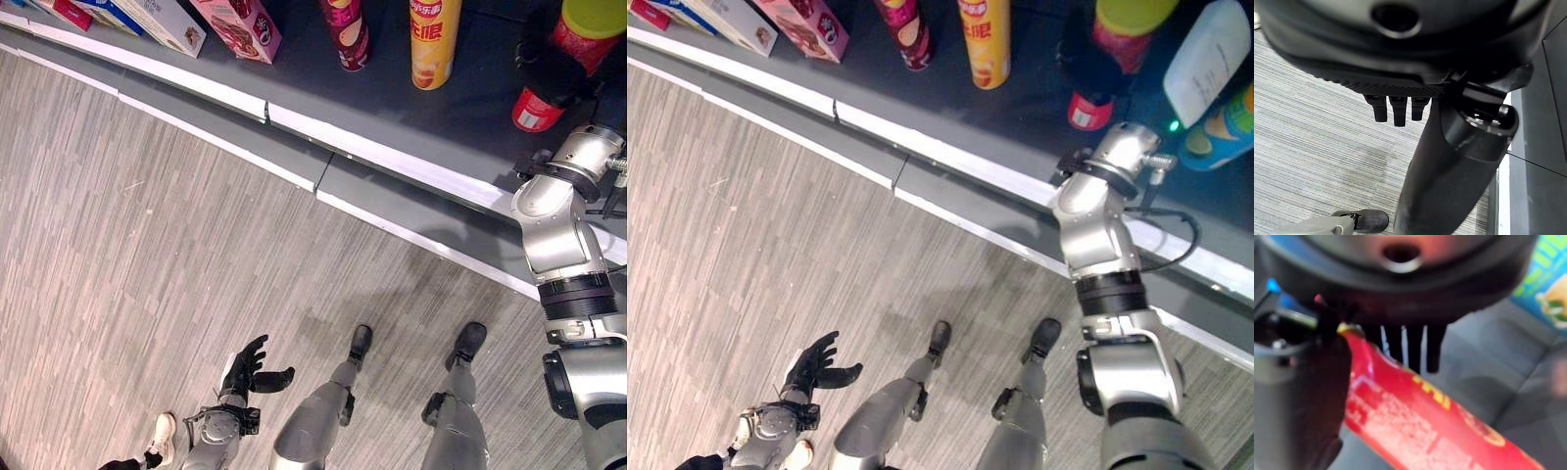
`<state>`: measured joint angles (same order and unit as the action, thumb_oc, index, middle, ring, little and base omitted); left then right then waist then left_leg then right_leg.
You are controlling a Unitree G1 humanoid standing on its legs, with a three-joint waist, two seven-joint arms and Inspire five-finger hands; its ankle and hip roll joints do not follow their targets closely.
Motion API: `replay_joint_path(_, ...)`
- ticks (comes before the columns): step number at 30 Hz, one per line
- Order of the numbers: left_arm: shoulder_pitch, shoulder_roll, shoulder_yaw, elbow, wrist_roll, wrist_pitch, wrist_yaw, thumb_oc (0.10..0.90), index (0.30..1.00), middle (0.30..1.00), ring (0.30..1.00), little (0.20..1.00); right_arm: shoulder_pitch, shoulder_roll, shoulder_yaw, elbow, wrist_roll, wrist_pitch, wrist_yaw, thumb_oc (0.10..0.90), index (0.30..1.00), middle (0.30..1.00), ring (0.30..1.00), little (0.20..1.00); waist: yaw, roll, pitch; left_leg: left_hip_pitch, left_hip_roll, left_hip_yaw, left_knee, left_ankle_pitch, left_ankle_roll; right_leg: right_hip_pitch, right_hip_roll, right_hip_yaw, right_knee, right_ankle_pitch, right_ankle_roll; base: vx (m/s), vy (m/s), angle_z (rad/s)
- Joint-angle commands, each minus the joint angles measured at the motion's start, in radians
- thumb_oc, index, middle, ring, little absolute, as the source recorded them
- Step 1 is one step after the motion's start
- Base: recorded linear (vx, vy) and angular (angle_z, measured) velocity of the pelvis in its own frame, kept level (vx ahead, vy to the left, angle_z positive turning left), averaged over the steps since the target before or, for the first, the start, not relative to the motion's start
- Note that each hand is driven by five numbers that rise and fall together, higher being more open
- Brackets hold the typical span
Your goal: Put the goods on the table back onto the shelves and tidy them up.
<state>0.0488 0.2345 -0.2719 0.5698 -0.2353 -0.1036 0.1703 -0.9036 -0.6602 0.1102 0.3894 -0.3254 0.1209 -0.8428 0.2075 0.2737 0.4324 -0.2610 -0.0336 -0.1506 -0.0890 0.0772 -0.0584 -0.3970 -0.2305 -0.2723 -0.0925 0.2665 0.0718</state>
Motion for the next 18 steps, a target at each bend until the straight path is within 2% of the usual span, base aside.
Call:
replay_joint_path(1,0.003,0.121,-0.061,-0.013,-0.031,-0.028,0.046,0.8,0.9,0.9,0.9,0.9,-0.136,-0.108,0.048,-0.026,-0.015,-0.062,-0.039,0.8,0.9,0.9,0.9,0.9,0.037,-0.036,-0.049,-0.081,-0.011,-0.007,0.004,0.0,-0.012,0.14,-0.069,0.01,0.05,-0.187,0.145,0.0,0.0,0.0)
replay_joint_path(8,-0.004,0.12,-0.058,-0.004,-0.026,-0.019,0.046,0.8,0.9,0.9,0.9,0.9,-0.104,-0.098,0.055,-0.045,-0.008,-0.069,-0.016,0.8,0.9,0.9,0.9,0.9,0.028,-0.05,-0.05,-0.073,-0.007,-0.006,0.004,-0.002,-0.013,0.147,-0.066,0.011,0.052,-0.191,0.143,0.0,0.0,0.0)
replay_joint_path(14,-0.009,0.117,-0.058,0.017,-0.015,-0.003,0.033,0.8,0.9,0.9,0.9,0.9,-0.046,-0.072,0.031,-0.135,-0.008,-0.092,0.008,0.8,0.9,0.9,0.9,0.9,0.015,-0.078,-0.061,-0.052,0.001,0.0,0.005,-0.009,-0.012,0.17,-0.06,0.011,0.049,-0.191,0.141,0.0,0.0,0.0)
replay_joint_path(15,-0.009,0.116,-0.057,0.02,-0.015,0.0,0.033,0.8,0.9,0.9,0.9,0.9,-0.033,-0.062,0.027,-0.152,-0.003,-0.096,0.012,0.8,0.9,0.9,0.9,0.9,0.012,-0.084,-0.063,-0.049,0.004,0.002,0.005,-0.01,-0.012,0.174,-0.059,0.01,0.046,-0.191,0.141,0.0,0.0,0.0)
replay_joint_path(16,-0.012,0.111,-0.049,0.042,-0.007,0.018,0.03,0.8,0.9,0.9,0.9,0.9,0.037,-0.004,0.004,-0.239,0.011,-0.121,0.037,0.8,0.9,0.9,0.9,0.9,0.0,-0.109,-0.077,-0.034,0.013,0.006,0.007,-0.016,-0.012,0.188,-0.051,0.012,0.04,-0.191,0.137,0.01,-0.043,0.01)
replay_joint_path(18,-0.015,0.109,-0.04,0.072,0.007,0.034,0.024,0.8,0.9,0.9,0.9,0.9,0.098,0.048,0.002,-0.299,0.018,-0.141,0.071,0.8,0.9,0.9,0.9,0.9,-0.01,-0.133,-0.09,-0.017,0.022,0.015,0.006,-0.022,-0.011,0.204,-0.043,0.012,0.032,-0.189,0.134,0.03,-0.038,-0.06)
